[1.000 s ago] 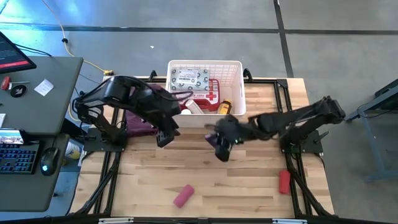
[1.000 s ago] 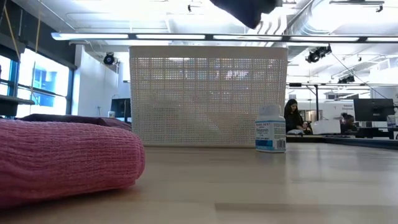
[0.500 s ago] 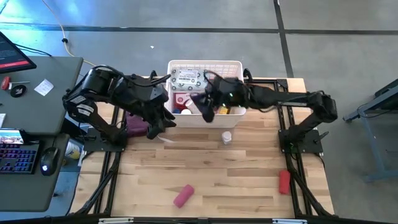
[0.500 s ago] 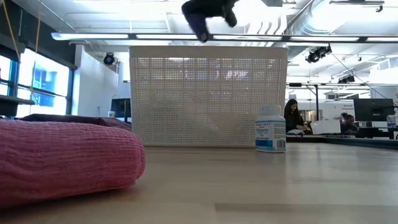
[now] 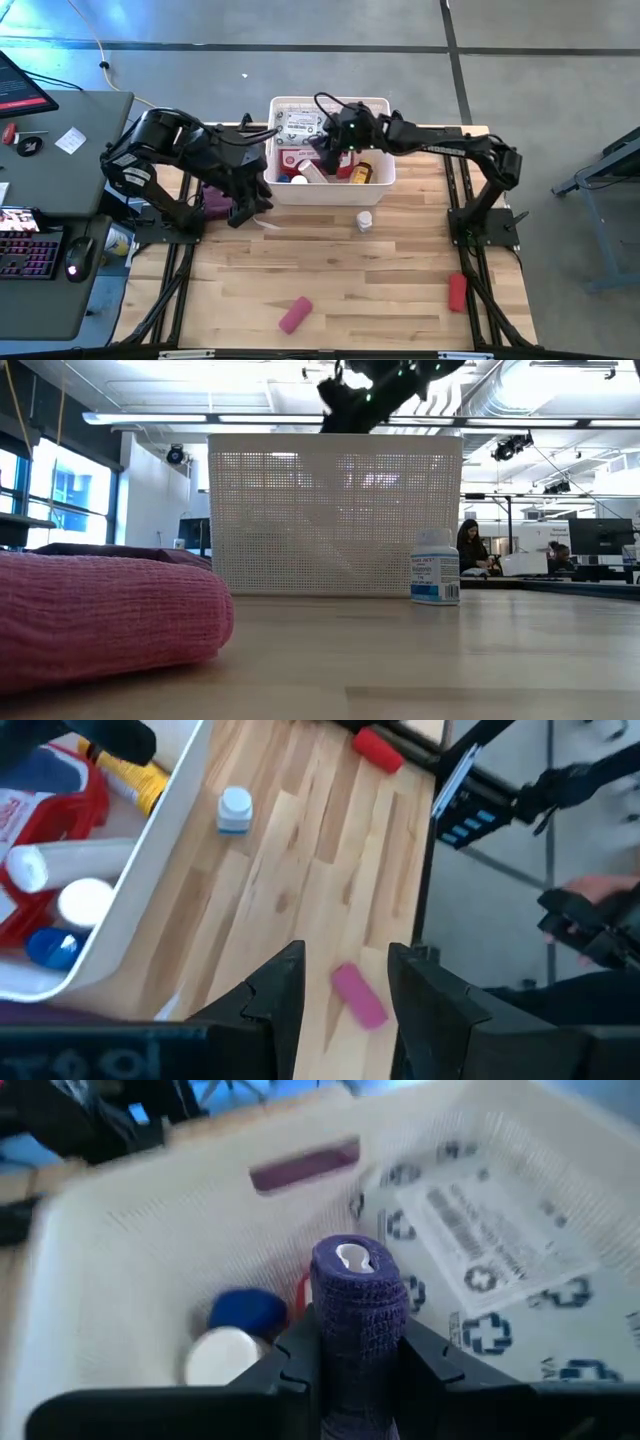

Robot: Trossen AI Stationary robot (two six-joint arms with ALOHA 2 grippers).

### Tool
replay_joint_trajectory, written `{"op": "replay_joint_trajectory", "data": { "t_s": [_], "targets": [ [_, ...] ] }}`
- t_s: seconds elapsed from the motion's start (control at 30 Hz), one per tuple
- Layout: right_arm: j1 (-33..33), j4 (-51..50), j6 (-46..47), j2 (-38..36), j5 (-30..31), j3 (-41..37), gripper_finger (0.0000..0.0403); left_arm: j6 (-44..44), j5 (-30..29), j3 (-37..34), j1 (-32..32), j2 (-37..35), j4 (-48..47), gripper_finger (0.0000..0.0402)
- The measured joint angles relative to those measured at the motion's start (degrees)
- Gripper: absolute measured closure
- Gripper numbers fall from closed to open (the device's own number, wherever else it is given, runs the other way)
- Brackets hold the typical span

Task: Pick & place medical supplies in basket/bin
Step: Put the purple rolled bandage into the white bin, then put the pink rolled bandage into the white bin

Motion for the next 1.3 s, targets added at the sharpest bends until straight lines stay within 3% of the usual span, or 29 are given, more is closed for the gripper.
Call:
{"op": "replay_joint_trajectory", "data": {
  "t_s": [0.17, 0.47, 0.9, 1.3],
  "targets": [
    [-0.89, 0.83, -1.81, 4.04, -3.28, 0.0, 0.0332, 3.23, -0.91, 0.0, 0.0, 0.0, -0.07, 0.0225],
    [-0.41, 3.84, -2.95, 8.52, -2.03, 0.04, 0.0319, 8.08, -3.27, 0.0, 0.02, 0.0, -0.09, 0.0225],
    [0.1, -16.83, -2.72, 6.52, -0.8, 0.13, 0.031, 9.64, -3.41, -0.02, 0.02, -0.42, -0.05, 0.0225],
    [0.3, -19.39, 0.57, 3.66, -5.79, 0.04, 0.0185, 3.01, -4.82, -0.01, 0.02, -0.46, -0.07, 0.0225]
  ]
}}
